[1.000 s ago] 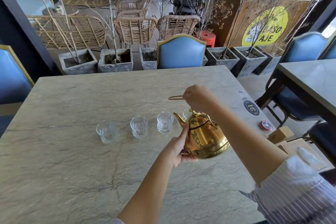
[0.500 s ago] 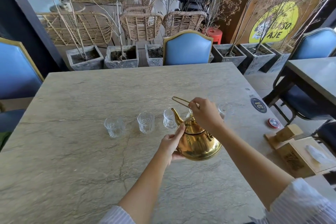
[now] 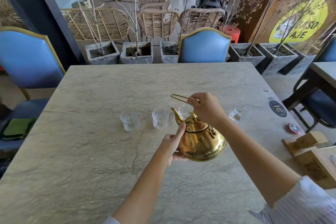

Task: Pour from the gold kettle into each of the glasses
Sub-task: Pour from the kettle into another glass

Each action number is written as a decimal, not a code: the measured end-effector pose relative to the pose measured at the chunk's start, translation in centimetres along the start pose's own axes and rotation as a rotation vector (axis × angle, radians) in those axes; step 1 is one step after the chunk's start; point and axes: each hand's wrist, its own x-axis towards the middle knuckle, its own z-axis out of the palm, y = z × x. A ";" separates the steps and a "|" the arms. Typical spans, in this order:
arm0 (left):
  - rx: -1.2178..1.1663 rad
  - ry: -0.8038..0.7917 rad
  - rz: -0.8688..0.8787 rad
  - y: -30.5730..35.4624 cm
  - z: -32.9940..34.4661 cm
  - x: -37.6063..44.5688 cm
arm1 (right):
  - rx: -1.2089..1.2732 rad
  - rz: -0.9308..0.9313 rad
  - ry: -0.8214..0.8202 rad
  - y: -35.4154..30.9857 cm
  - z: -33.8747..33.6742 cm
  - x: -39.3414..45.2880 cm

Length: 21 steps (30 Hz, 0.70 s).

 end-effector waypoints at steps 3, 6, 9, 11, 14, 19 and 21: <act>-0.016 -0.020 -0.008 0.1 -0.5 -0.3 | -0.026 0.008 -0.037 -1.2 0.6 0.9; -0.014 -0.040 -0.006 0.1 -0.6 -0.9 | -0.078 0.047 -0.088 -2.3 1.1 1.9; -0.020 -0.044 -0.010 0.2 -0.4 -1.3 | -0.098 0.087 -0.141 -3.2 1.3 2.6; -0.035 -0.052 -0.016 0.4 -0.3 -1.6 | -0.100 0.099 -0.159 -3.6 1.4 3.0; -0.050 -0.063 -0.029 0.7 0.0 -2.0 | -0.130 0.110 -0.189 -4.1 1.5 3.5; -0.071 -0.072 -0.059 1.2 0.3 -2.4 | -0.193 0.122 -0.255 -4.9 1.5 4.6; -0.074 -0.080 -0.065 1.4 0.4 -2.5 | -0.195 0.127 -0.271 -5.1 1.4 5.0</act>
